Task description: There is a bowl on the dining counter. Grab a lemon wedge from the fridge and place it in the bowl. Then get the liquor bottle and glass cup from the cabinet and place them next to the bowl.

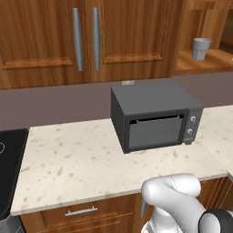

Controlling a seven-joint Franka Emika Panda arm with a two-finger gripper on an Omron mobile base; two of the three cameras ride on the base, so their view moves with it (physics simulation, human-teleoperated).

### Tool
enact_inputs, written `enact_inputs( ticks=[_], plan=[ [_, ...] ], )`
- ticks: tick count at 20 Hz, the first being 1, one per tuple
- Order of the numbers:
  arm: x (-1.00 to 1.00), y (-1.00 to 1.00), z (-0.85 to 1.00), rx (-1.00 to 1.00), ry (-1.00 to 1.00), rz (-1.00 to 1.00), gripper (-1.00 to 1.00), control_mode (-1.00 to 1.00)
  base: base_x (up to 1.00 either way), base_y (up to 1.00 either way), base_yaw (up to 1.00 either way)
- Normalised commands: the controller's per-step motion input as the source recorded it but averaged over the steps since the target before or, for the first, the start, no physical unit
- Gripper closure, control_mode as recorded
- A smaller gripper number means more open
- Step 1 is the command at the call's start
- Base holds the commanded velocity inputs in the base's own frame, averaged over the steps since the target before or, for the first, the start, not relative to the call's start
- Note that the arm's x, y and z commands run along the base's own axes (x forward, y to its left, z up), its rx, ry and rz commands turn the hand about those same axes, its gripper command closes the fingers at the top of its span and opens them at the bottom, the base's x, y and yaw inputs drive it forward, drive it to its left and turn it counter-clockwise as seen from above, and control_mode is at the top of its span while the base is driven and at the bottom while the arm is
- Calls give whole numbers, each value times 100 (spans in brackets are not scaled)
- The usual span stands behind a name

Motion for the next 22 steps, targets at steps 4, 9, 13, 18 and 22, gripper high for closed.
enact_inputs(
  ticks=[4, 9, 13, 18, 22],
  plan=[
    [100, -29, 19, 19, -1, -7, -100, -100, 0, 0, 0],
    [98, -31, 23, 23, 0, -2, -100, -100, 0, 0, 0],
    [75, -38, 31, 25, 0, 0, -100, -100, 0, 0, 0],
    [59, -31, 15, 22, 0, 0, -100, -100, 0, 0, 0],
    [52, -39, 0, 14, 0, 0, -100, -100, 0, 0, 0]
  ],
)
